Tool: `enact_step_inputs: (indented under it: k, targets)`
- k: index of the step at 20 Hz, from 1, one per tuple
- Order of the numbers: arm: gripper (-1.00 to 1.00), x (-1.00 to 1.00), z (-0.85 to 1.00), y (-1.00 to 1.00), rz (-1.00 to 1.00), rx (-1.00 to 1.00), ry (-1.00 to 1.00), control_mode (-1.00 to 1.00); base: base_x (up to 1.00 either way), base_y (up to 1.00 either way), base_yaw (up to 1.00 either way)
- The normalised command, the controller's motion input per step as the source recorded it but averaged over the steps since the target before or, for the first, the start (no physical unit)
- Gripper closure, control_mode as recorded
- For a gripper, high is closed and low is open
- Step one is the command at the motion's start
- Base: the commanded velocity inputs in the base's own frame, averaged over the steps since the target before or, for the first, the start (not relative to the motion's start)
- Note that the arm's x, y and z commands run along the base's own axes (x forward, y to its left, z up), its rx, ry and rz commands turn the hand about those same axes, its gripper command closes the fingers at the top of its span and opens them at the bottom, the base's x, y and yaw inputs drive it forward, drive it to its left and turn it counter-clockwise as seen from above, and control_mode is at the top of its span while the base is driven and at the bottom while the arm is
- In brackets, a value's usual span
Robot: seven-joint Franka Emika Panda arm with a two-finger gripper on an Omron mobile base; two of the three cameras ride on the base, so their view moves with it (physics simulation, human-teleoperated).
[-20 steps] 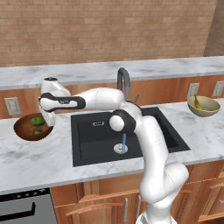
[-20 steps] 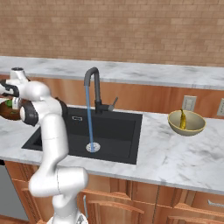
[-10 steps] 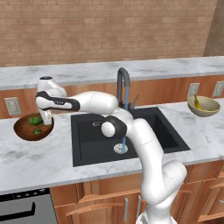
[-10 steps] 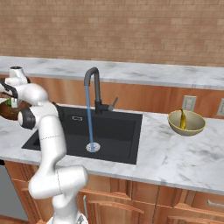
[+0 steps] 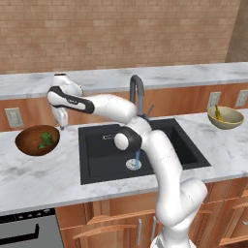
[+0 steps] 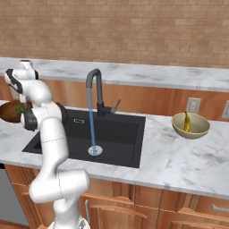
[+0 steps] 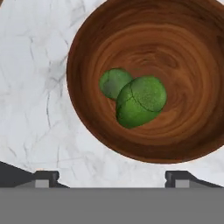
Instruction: Pick the avocados from the sink and place them in one bowl. Place the banana in the other bowl. Then turn off the sink faucet.
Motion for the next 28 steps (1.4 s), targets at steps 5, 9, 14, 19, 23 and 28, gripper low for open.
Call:
enact_step_inputs:
  k: [5, 9, 14, 19, 23, 28]
  targets:
    - [-1.0, -0.34, 0.36, -1.0, 0.0, 0.09, -0.07, -1.0, 0.0, 0.0, 0.0]
    - [-1.0, -0.65, -0.01, -1.0, 0.0, 0.0, -0.12, -1.0, 0.0, 0.0, 0.0]
    - [-1.0, -0.9, -0.34, -1.0, 0.2, -0.03, -0.3, -1.0, 0.0, 0.0, 0.0]
    - [-1.0, -0.88, -0.17, -1.0, 0.44, 0.0, -0.47, -1.0, 0.0, 0.0, 0.0]
    - [-1.0, -0.72, 0.11, -0.99, 0.57, 0.05, -0.4, -1.0, 0.0, 0.0, 0.0]
    - [-1.0, -0.59, 0.35, -0.89, 0.52, 0.1, -0.16, -1.0, 0.0, 0.0, 0.0]
